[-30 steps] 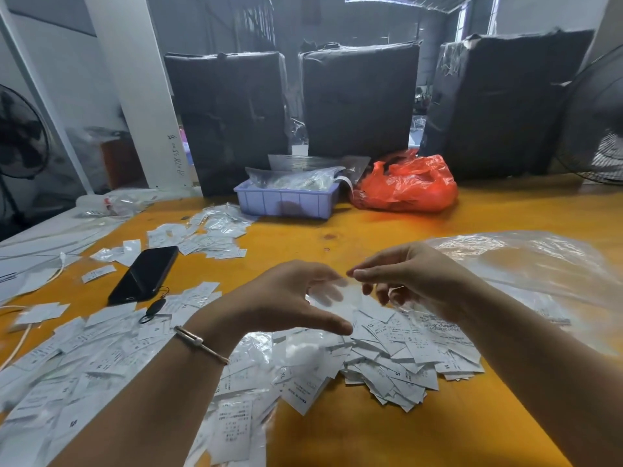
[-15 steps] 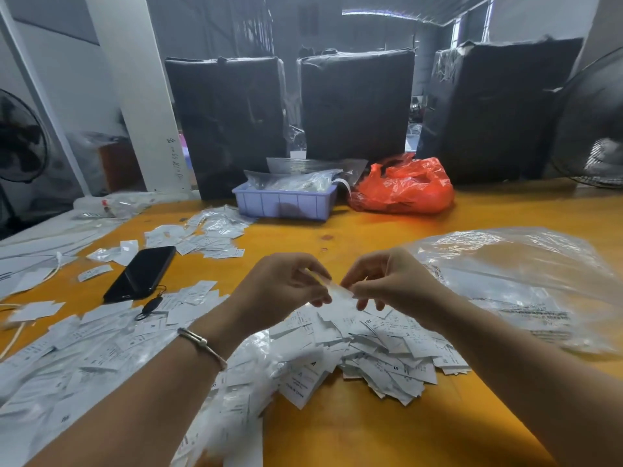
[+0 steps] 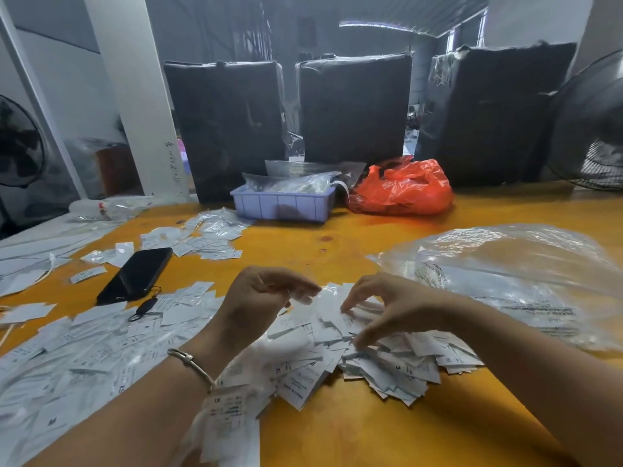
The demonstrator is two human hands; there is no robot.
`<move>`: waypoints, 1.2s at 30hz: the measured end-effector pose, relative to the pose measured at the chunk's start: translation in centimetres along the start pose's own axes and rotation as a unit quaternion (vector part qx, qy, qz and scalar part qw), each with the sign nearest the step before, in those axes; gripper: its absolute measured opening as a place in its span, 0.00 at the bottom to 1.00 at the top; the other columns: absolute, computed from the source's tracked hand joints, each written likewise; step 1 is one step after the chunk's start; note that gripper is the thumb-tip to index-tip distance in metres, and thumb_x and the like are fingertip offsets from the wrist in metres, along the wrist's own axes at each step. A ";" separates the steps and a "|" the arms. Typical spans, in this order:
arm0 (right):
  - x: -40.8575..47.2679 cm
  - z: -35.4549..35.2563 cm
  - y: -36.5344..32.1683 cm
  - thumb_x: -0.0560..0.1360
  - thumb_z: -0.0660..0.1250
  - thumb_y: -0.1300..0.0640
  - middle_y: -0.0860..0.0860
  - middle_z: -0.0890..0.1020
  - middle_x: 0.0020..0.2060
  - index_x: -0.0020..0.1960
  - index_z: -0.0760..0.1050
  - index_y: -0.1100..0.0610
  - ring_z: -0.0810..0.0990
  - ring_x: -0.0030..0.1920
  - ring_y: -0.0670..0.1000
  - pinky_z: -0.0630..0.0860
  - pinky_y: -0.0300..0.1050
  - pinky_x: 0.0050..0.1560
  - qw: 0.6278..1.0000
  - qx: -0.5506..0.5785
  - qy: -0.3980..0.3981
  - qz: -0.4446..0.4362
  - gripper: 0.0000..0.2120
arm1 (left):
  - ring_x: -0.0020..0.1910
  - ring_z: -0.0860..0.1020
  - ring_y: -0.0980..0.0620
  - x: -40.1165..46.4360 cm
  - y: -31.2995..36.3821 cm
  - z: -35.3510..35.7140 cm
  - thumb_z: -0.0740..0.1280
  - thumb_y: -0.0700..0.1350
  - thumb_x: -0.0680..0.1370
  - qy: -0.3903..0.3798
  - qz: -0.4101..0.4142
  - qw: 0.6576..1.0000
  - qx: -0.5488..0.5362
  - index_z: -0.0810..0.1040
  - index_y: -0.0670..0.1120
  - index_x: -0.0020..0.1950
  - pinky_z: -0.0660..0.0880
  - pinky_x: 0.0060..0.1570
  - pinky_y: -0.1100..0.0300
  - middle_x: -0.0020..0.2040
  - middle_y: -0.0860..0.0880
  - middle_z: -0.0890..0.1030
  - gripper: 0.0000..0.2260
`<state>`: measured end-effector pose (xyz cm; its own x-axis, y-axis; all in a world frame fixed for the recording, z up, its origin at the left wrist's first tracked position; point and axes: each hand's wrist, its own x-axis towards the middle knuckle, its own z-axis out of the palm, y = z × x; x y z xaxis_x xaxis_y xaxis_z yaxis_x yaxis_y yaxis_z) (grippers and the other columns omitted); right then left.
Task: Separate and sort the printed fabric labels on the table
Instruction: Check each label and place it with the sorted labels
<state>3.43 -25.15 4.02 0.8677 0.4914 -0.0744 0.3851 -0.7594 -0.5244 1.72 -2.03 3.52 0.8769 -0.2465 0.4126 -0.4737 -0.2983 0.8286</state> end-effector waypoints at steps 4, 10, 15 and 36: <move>-0.9 -2.0 0.0 0.65 0.78 0.51 0.39 0.71 0.58 0.63 0.74 0.45 0.70 0.59 0.41 0.70 0.39 0.58 1.000 0.006 -0.027 -0.001 0.27 | 0.45 0.84 0.54 -0.1 0.6 0.4 0.57 0.30 0.74 -0.046 0.000 0.999 0.025 0.85 0.44 0.46 0.78 0.41 0.64 0.44 0.50 0.86 0.18; -1.0 -2.2 0.3 0.64 0.79 0.49 0.44 0.73 0.57 0.58 0.77 0.45 0.71 0.57 0.46 0.72 0.42 0.54 0.992 -0.122 -0.036 0.005 0.25 | 0.43 0.85 0.52 -0.3 0.5 0.3 0.67 0.43 0.78 -0.088 -0.031 0.995 0.022 0.84 0.41 0.47 0.81 0.41 0.59 0.43 0.48 0.86 0.08; -0.7 -1.9 0.3 0.63 0.79 0.51 0.45 0.77 0.51 0.47 0.79 0.48 0.74 0.52 0.46 0.74 0.45 0.52 0.993 -0.111 0.022 -0.034 0.15 | 0.42 0.85 0.49 -0.3 0.3 0.7 0.71 0.31 0.74 -0.074 -0.039 0.996 0.000 0.78 0.45 0.58 0.80 0.40 0.61 0.45 0.46 0.86 0.16; -0.5 -1.1 -0.9 0.64 0.76 0.67 0.56 0.82 0.33 0.39 0.80 0.60 0.73 0.29 0.47 0.67 0.38 0.28 0.907 0.373 0.188 -0.051 0.07 | 0.40 0.83 0.52 -0.3 0.1 0.6 0.77 0.36 0.69 -0.017 -0.037 0.999 -0.017 0.83 0.45 0.50 0.81 0.44 0.61 0.41 0.48 0.85 0.12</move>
<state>2.97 -25.18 5.44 0.9392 0.2558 0.2289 0.2722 -0.1485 -0.9507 1.36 -2.55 3.23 0.9059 -0.2559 0.3373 -0.4043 -0.2862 0.8687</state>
